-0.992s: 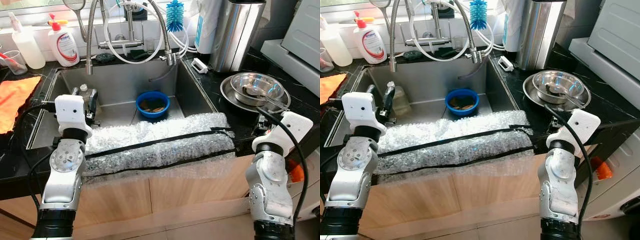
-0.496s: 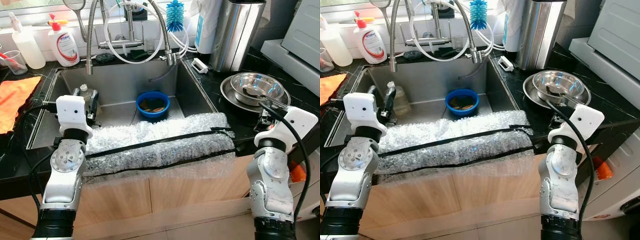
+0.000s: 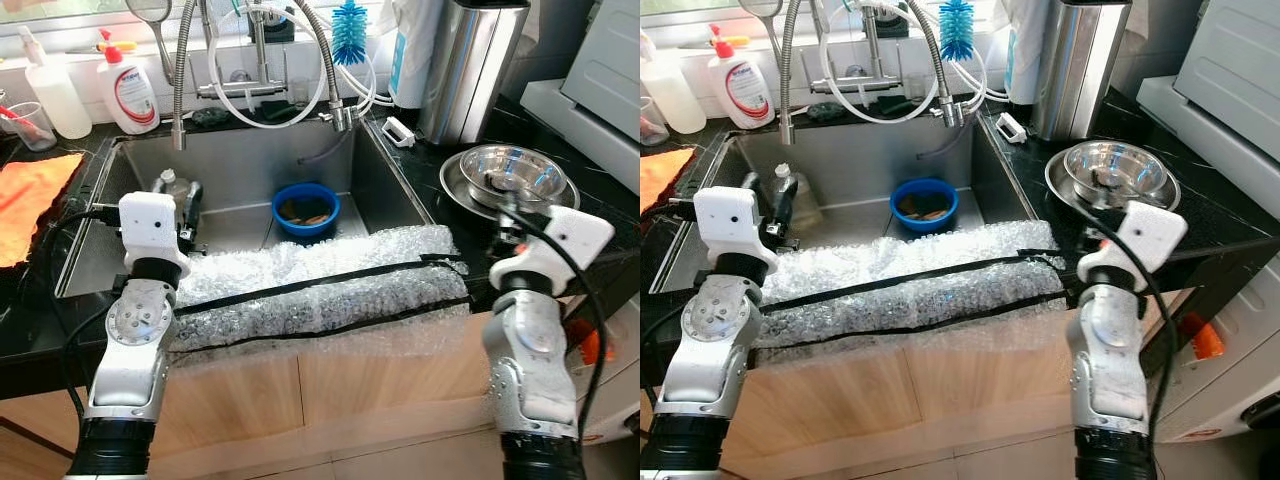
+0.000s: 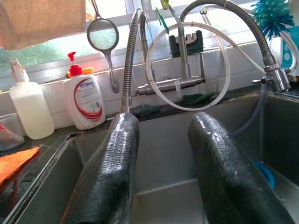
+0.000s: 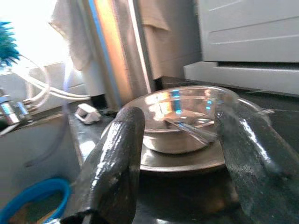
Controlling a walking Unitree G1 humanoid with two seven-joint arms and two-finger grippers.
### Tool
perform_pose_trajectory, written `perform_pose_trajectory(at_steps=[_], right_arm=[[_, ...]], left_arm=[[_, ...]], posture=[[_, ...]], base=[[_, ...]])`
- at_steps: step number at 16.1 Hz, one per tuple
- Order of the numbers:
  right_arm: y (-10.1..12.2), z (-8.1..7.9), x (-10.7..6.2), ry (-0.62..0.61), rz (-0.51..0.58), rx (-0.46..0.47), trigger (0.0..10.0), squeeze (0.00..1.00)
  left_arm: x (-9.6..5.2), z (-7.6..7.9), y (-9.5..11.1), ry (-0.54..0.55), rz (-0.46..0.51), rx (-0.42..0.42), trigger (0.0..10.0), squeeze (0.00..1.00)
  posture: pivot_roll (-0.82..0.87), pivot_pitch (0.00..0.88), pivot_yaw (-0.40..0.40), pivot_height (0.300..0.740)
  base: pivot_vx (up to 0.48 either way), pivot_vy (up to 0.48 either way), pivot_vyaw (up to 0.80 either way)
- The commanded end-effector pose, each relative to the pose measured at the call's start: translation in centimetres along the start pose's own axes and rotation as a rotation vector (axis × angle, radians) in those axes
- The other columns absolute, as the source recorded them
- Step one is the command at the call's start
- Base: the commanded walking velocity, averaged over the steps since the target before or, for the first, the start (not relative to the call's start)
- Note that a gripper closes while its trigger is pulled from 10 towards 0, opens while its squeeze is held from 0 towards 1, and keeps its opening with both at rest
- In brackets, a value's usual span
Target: Kitchen organization
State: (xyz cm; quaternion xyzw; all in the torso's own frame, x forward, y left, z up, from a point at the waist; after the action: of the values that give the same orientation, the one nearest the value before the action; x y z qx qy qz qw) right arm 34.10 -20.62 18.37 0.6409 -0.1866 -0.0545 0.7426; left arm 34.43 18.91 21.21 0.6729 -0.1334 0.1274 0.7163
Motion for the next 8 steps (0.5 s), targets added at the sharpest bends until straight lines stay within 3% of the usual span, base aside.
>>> perform_pose_trajectory(at_steps=[1, 8], right_arm=[[0.4, -0.9, 0.2, 0.034, 0.014, 0.014, 10.0, 0.00], [1.0, -1.9, 0.3, 0.108, 0.061, -0.043, 10.0, 0.00]], left_arm=[[0.0, 0.2, -0.3, -0.011, -0.018, 0.018, 10.0, 0.00], [0.0, 0.4, -0.4, -0.017, -0.022, 0.020, 10.0, 0.00]], posture=[[-0.01, 0.000, 0.031, 0.740], [-0.01, 0.000, 0.034, 0.740]], base=[[0.000, 0.000, 0.00], [0.000, 0.000, 0.00]])
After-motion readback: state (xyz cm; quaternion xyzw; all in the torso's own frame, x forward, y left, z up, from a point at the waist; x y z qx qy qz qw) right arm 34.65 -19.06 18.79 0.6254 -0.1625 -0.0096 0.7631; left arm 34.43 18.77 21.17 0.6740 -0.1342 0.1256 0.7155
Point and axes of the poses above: a point about 5 cm out from each wrist's last joint towards the gripper, its own x axis pointing out of the wrist towards the gripper, its own y axis along the axis of the wrist's last joint, z = x × y, the point moved 4 cm from there along x, pointing out of the wrist towards the gripper, and after that the axes turned 14 degrees about -x, right-handed, at the moved point
